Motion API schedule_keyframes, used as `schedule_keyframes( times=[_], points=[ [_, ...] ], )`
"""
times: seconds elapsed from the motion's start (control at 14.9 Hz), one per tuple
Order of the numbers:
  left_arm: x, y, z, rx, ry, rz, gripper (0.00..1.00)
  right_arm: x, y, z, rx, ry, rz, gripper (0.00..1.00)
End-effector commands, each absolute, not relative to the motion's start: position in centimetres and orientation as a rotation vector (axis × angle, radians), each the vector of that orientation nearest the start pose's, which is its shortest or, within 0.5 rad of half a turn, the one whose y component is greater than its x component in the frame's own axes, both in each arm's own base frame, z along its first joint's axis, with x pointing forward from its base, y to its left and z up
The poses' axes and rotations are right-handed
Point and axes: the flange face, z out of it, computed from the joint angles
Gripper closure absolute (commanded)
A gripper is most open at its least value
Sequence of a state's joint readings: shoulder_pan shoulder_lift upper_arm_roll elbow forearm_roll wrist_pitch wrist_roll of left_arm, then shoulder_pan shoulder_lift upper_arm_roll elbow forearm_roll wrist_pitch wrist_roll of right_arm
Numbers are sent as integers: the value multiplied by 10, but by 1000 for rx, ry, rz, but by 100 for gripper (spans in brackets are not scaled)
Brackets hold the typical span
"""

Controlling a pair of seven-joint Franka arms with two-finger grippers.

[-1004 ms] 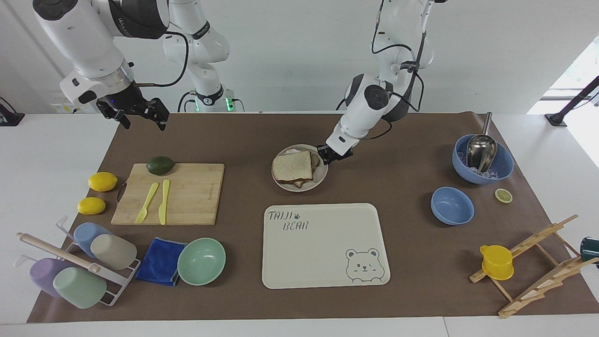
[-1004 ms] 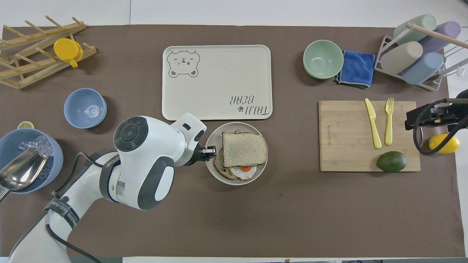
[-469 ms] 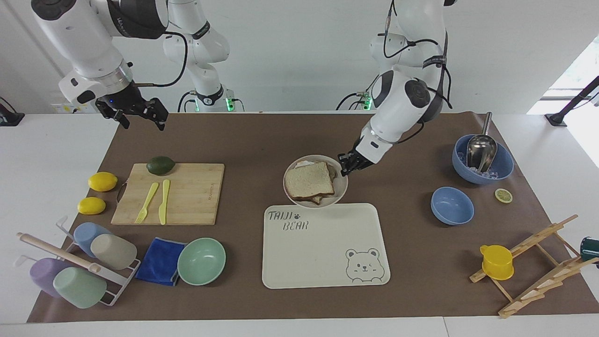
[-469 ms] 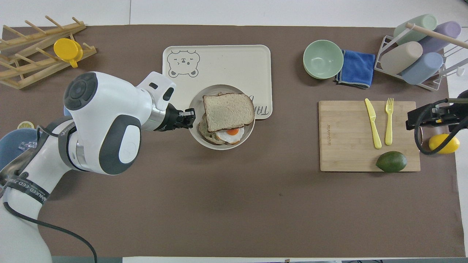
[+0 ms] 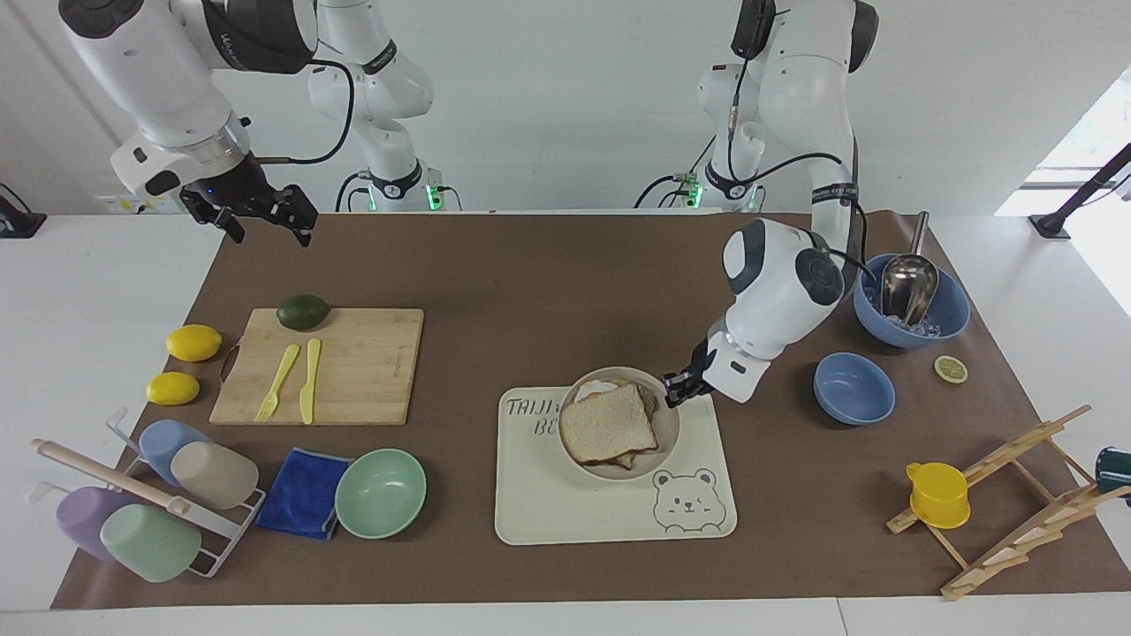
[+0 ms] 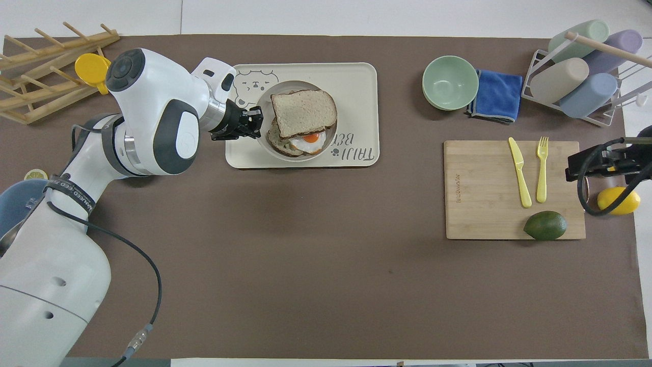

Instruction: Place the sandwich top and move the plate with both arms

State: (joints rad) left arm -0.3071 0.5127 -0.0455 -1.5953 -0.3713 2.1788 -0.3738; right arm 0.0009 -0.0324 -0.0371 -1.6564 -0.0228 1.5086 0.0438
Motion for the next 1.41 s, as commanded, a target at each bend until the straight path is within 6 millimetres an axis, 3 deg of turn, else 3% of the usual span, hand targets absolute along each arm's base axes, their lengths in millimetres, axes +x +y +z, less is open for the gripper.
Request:
schedule_keyframes(
  times=[0.0,0.47,0.54,0.6,0.67,0.94,1.07,1.2,1.34],
  points=[
    [673,-237,337,-3452,-417,-13,100,528,-27,599,-3151,113,167,0],
    [670,-242,320,-3437,-369,-132,100,528,-26,599,-3151,111,167,0],
    [670,-240,319,-3428,-350,-135,91,528,-27,599,-3151,113,167,0],
    [669,-240,319,-3414,-327,-139,8,528,-26,599,-3151,111,167,0],
    [671,-237,321,-3408,-321,-147,0,528,-26,599,-3151,111,167,0],
    [675,-225,333,-3328,-210,-193,0,528,-26,599,-3151,111,167,0],
    [680,-195,363,-3305,-244,-229,0,528,-26,599,-3151,111,167,0],
    [676,-176,401,-3301,-272,-239,0,528,-27,599,-3151,113,170,0],
    [671,-144,433,-3279,-250,-226,0,528,-26,599,-3151,111,167,0]
  ],
)
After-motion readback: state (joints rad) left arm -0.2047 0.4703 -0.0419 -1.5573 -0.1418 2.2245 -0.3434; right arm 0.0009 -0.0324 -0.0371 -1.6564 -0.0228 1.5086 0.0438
